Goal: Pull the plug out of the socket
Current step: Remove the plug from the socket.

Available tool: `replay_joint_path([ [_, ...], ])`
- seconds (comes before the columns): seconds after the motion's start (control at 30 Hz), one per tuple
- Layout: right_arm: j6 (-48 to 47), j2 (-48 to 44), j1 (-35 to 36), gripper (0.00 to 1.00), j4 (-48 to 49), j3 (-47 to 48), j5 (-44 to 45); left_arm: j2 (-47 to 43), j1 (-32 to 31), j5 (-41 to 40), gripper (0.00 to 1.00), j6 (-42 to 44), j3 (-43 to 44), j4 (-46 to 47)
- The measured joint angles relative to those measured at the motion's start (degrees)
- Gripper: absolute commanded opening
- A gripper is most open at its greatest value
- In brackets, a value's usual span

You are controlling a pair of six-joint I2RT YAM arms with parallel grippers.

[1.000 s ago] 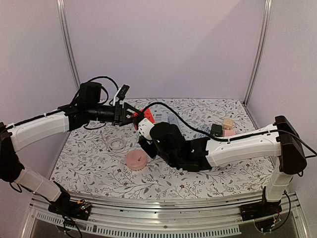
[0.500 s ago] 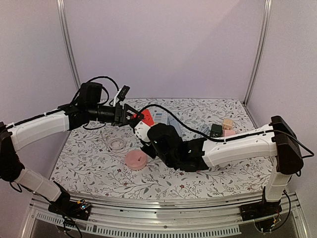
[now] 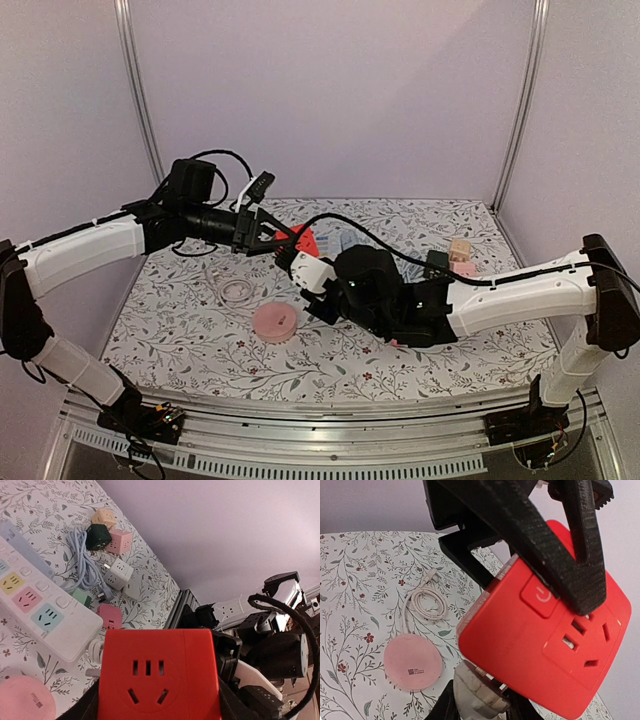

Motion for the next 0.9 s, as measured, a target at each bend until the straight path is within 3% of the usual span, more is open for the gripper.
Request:
replay_joint_path([
  [0.4,3.3,-0.6,0.0,0.0,-2.2,0.4,0.7,0.4,-0.2,0.3,0.0,0.1,0.3,-0.2],
  [0.9,16.1,0.5,0.5,0.0,-9.6,5.3,2.6,-0.8,-0.2,-2.2,0.0,-0.1,0.3,0.1],
])
